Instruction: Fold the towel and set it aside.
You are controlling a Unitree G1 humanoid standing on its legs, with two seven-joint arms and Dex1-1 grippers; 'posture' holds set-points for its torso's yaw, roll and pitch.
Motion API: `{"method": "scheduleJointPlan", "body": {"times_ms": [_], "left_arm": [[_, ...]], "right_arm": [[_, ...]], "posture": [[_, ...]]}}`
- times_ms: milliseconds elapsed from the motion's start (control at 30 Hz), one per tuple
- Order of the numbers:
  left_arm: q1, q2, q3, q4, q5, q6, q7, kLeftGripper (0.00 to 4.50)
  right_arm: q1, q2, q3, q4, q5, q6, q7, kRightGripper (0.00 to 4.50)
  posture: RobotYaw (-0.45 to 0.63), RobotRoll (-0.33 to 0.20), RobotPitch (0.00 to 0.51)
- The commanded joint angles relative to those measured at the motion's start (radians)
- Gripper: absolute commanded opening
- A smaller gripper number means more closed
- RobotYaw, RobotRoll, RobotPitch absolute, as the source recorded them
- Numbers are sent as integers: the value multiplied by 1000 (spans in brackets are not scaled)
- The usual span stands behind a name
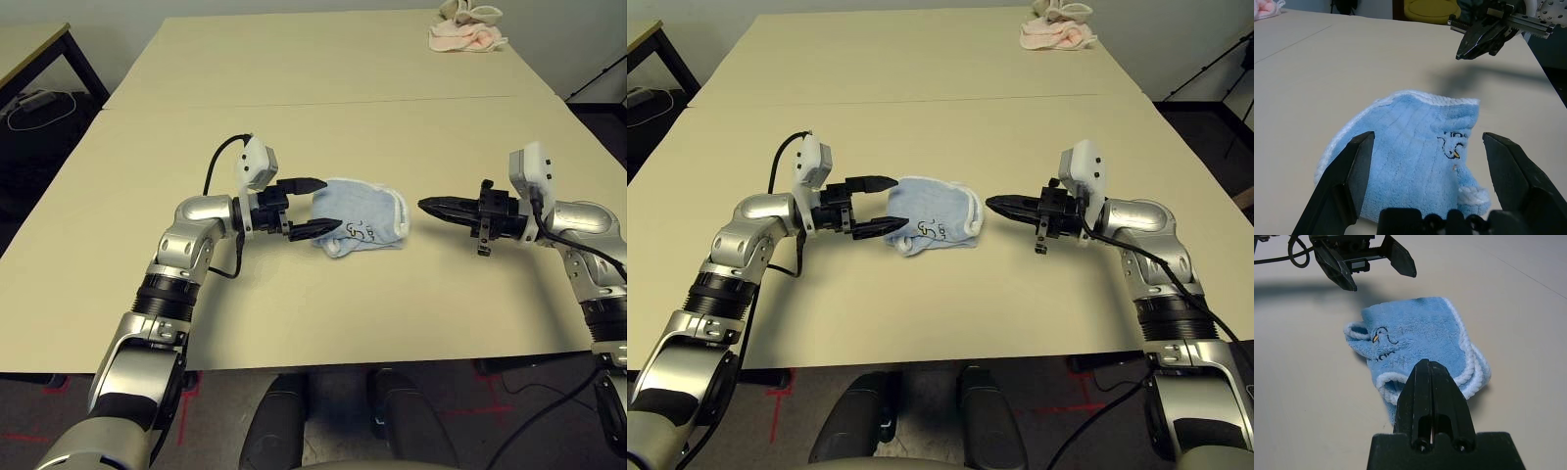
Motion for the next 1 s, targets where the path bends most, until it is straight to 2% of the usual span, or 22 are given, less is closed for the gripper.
{"method": "scheduleJointPlan", "body": {"times_ms": [33, 233, 433, 600, 633, 1000], "left_arm": [[-2, -1, -17, 2, 31, -4, 4, 4307], [12, -10, -5, -10, 19, 10, 4, 4307], [10, -12, 6, -18, 1, 31, -5, 2252], [5, -12, 12, -12, 5, 19, -9, 208], [2, -12, 12, -8, 7, 15, -13, 53], [-39, -32, -5, 74, 39, -31, -25, 53]], "right_arm": [[8, -8, 8, -2, -8, -7, 2, 0], [8, -5, 10, -4, -12, -8, -1, 0], [3, -3, 11, -3, -13, -7, 1, 0], [1, -3, 12, -3, -13, -6, 3, 0], [0, -3, 13, -4, -13, -5, 3, 0], [-91, 55, 37, 34, -15, 21, -9, 0]], "posture": [[81, 0, 136], [82, 0, 133], [82, 0, 133], [81, 0, 135], [81, 0, 136], [78, 0, 145]]}}
